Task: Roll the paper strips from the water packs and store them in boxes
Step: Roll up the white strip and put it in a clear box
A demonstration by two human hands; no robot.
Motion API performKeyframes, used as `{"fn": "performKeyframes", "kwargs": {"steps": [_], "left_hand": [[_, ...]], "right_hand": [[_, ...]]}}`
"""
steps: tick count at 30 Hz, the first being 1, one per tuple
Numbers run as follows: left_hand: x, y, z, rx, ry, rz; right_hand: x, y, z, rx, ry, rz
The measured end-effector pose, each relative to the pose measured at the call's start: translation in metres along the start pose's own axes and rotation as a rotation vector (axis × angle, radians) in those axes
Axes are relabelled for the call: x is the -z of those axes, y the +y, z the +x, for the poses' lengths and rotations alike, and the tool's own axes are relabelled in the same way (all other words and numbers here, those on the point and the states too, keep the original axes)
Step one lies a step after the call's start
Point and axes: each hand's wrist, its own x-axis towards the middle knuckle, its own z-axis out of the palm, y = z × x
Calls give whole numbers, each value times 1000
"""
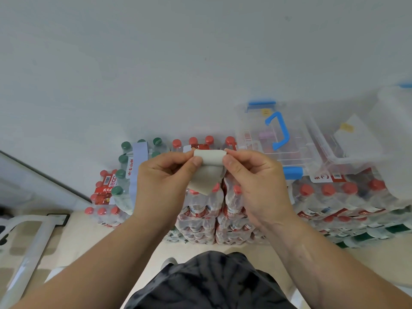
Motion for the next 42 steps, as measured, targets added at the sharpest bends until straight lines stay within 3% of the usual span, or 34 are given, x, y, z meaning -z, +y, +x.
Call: {"fn": "performKeyframes", "kwargs": {"steps": [6,13,22,25,29,36,42], "left_hand": [[-1,4,1,-5,-129,-101],[3,5,1,6,-139,-117],[6,7,1,154,-234,-115],[3,6,3,122,-189,-89],[2,4,6,87,-87,-116],[0,3,7,98,-76,-126],[-2,2,8,95,-85,-123]], "right_hand": [[1,-4,8,-28,-21,16],[1,-2,2,-46,-67,-35],[4,2,5,-28,-103,15],[5,1,5,-70,-116,2],[4,6,3,-78,-51,-213],[6,7,8,-104,-30,-327],[10,7,10,-114,-139,-376]]}}
